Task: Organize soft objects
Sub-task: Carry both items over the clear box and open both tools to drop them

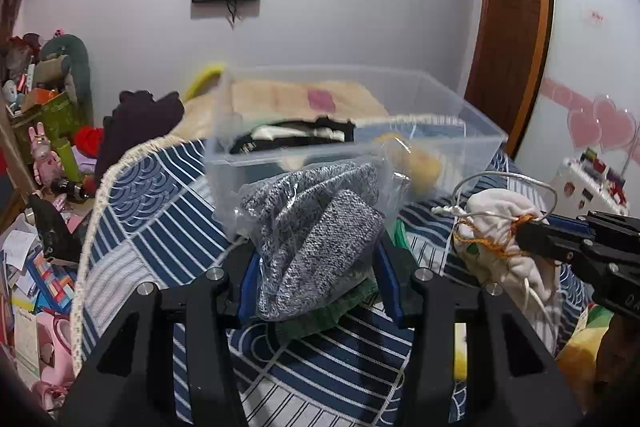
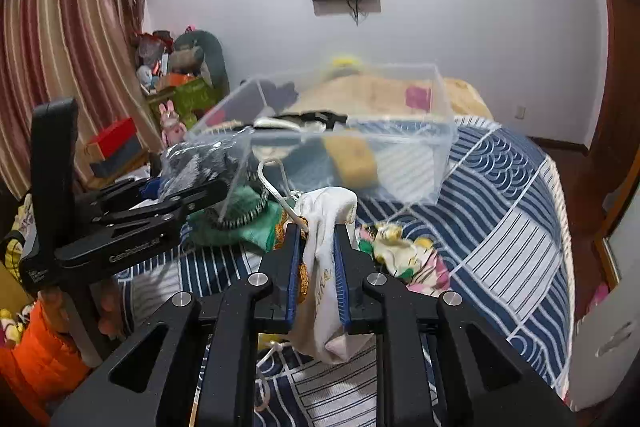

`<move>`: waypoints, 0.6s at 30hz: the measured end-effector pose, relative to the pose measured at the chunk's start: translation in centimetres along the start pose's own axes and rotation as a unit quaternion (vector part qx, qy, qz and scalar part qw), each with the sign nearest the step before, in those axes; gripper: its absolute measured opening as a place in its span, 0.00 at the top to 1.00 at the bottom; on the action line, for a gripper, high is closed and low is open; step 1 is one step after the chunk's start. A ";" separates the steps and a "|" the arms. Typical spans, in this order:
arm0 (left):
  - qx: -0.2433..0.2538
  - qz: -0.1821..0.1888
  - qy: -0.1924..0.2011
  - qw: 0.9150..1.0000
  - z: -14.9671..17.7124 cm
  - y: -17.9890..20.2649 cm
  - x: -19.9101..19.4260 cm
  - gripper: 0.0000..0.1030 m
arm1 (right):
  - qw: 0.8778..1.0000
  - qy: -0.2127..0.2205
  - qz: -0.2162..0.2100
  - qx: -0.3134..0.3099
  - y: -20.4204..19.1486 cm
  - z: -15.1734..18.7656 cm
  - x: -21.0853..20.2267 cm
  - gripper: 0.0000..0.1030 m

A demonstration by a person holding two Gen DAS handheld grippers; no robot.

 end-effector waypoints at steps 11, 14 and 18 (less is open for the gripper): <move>-0.011 0.004 0.059 0.998 -2.6 -1.0 -4.0 0.52 | 0.997 0.069 0.027 -0.005 0.2 -4.8 -1.9 0.86; -0.020 0.005 0.070 0.997 -3.8 -1.7 -4.4 0.52 | 0.995 0.090 0.034 -0.005 0.5 -6.3 -2.0 0.86; -0.032 0.004 0.085 0.996 -5.3 -2.4 -4.4 0.52 | 0.992 0.117 0.054 0.000 1.3 -8.4 -1.6 0.86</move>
Point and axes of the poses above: each gripper's, at about its wrist camera, not at the fingertips, and x roughly the way its jaws point, y to its right, z to its underside, the point moved 5 cm from there along x, roughly the way its jaws point, and after that the axes turned 3 degrees about x, right-handed, at the moved point
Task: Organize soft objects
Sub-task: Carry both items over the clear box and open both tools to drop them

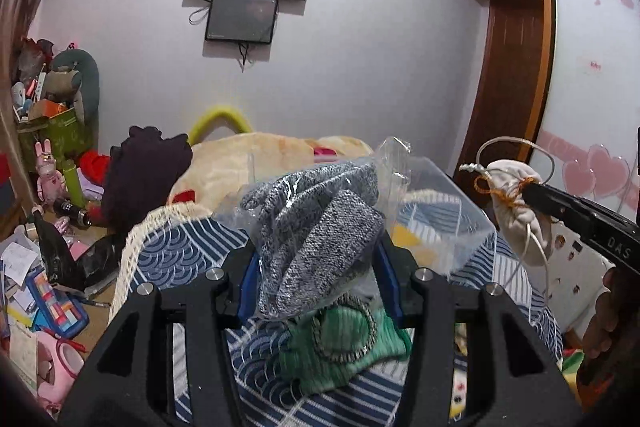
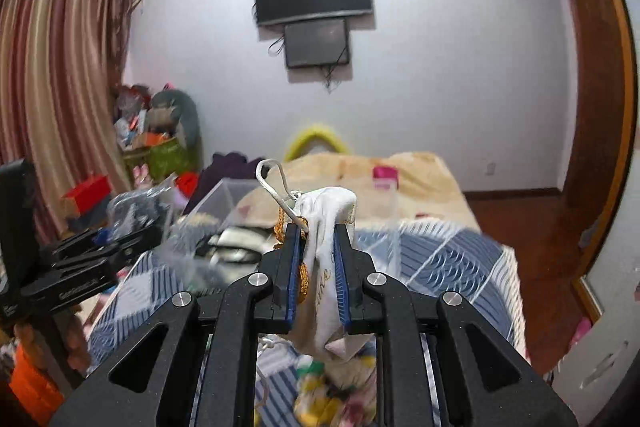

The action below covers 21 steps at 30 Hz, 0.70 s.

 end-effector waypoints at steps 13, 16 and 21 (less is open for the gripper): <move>-0.005 0.008 -0.005 1.000 -2.9 0.2 4.2 0.52 | 0.999 -0.025 0.026 -0.031 -0.6 -1.3 6.1 0.86; -0.003 0.016 -0.027 1.000 -2.8 0.6 6.0 0.52 | 0.998 -0.048 0.029 -0.042 -0.6 -0.5 7.3 0.86; 0.021 0.014 -0.066 0.997 -2.1 1.6 9.2 0.52 | 0.994 -0.088 0.033 -0.051 -0.2 0.7 9.3 0.86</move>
Point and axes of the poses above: each gripper's, at about its wrist camera, not at the fingertips, and x roughly the way its jaws point, y to its right, z to its underside, the point moved 5 cm from there along x, roughly the way its jaws point, and after that the axes turned 3 degrees about x, right-handed, at the moved point
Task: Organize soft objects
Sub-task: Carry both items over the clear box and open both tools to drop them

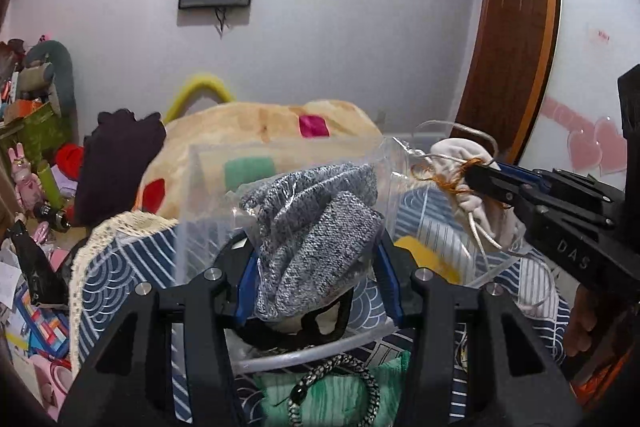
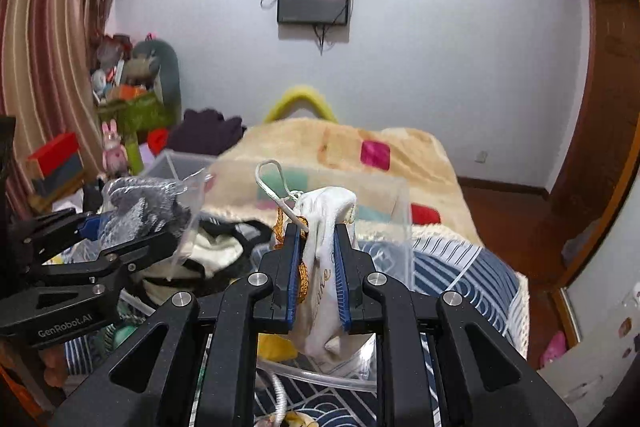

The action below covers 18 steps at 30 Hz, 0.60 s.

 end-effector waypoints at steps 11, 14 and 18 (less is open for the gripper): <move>0.017 0.000 -0.047 0.999 0.9 1.3 3.4 0.38 | 0.998 -0.053 -0.005 -0.015 0.2 1.3 1.0 0.78; 0.022 0.003 -0.048 0.999 1.1 1.9 3.2 0.25 | 0.999 -0.044 -0.003 -0.016 0.1 1.1 0.1 0.69; 0.035 -0.006 -0.029 0.999 0.8 2.5 2.1 0.22 | 1.000 -0.024 -0.002 -0.017 0.1 0.7 -1.1 0.59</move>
Point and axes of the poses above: each gripper's, at about its wrist camera, not at the fingertips, and x roughly the way its jaws point, y to its right, z to its underside, the point moved 5 cm from there along x, roughly the way its jaws point, and after that the axes turned 3 degrees about x, right-handed, at the moved point
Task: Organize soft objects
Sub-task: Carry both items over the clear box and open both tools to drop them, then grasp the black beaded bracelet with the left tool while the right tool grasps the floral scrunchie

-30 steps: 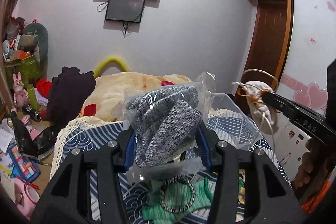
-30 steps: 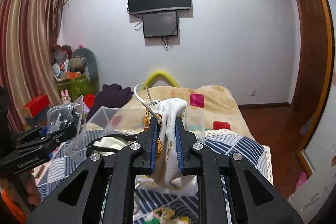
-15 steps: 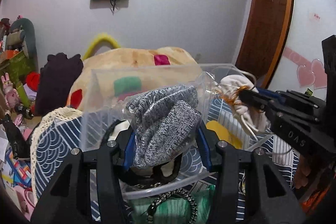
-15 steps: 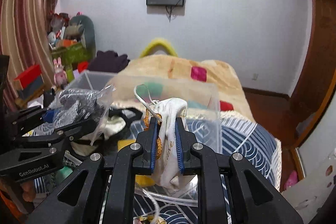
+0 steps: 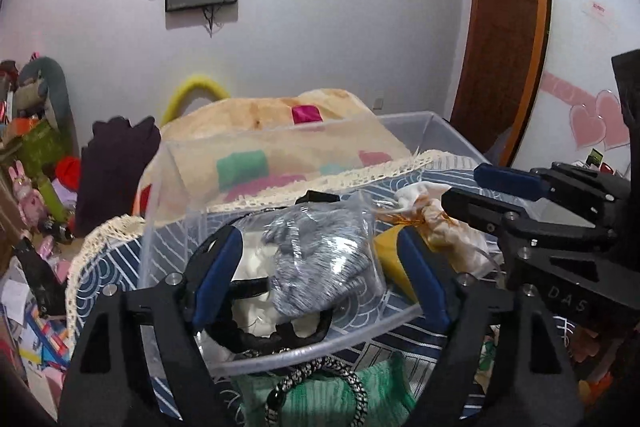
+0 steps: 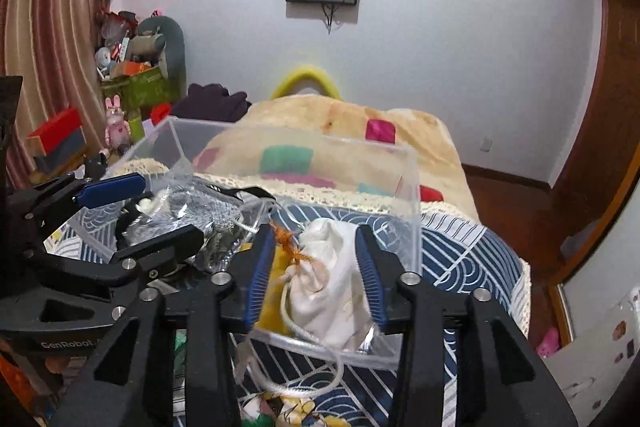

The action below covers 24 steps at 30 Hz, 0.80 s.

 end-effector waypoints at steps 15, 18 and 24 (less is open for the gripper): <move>0.013 -0.010 0.044 0.999 0.7 -1.1 -6.8 0.02 | 0.997 0.067 0.022 0.007 0.5 1.5 -6.2 0.28; 0.007 -0.008 0.029 1.000 2.7 -1.6 -7.1 0.02 | 0.998 0.049 0.025 0.013 0.7 3.1 -6.1 0.28; -0.002 -0.023 0.008 1.000 6.7 -2.2 -6.5 0.34 | 0.999 0.011 0.028 0.024 1.3 6.6 -5.1 0.28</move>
Point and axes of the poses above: each gripper's, at about its wrist camera, not at the fingertips, and x roughly the way its jaws point, y to its right, z to its underside, the point moved 5 cm from there along x, roughly the way its jaws point, and after that the axes turned 3 degrees about x, right-handed, at the moved point
